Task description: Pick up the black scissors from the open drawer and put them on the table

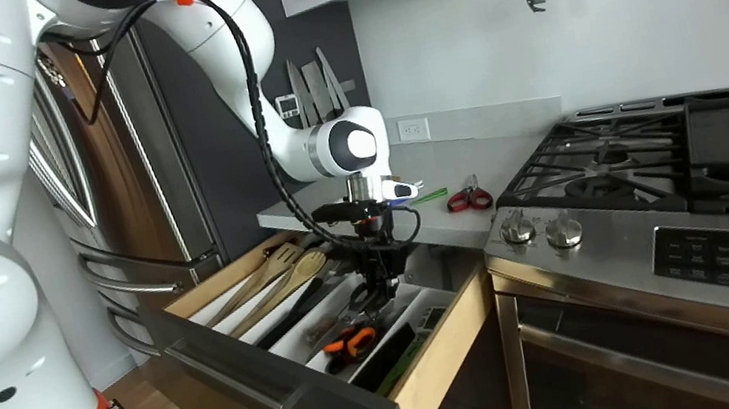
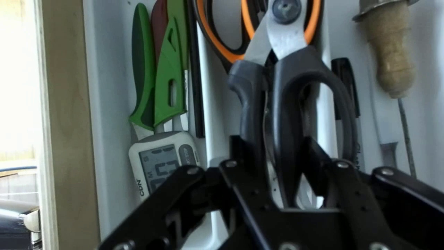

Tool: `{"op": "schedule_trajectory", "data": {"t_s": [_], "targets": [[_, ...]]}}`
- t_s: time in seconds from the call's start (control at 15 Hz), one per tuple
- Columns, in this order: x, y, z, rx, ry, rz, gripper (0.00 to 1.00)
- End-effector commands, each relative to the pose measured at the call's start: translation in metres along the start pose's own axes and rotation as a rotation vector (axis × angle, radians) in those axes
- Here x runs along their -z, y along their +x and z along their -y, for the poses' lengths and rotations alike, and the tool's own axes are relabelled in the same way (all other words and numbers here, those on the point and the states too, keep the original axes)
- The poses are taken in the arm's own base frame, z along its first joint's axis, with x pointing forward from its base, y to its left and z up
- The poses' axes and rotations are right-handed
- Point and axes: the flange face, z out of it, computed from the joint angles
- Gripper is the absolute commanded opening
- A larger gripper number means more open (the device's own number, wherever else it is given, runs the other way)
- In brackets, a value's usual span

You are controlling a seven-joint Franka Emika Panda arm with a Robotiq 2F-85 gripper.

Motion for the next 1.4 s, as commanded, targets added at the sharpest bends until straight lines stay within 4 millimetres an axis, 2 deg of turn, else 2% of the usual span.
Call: {"op": "schedule_trajectory", "data": {"t_s": [0.0,0.8,1.07,1.33], "targets": [[0.017,-0.029,-0.008,0.01,0.044,-0.079,0.2],[0.064,-0.11,-0.024,-0.008,0.109,-0.464,0.2],[0.083,-0.129,-0.03,-0.011,0.117,-0.541,0.2],[0.109,-0.142,-0.031,-0.004,0.104,-0.599,0.2]]}}
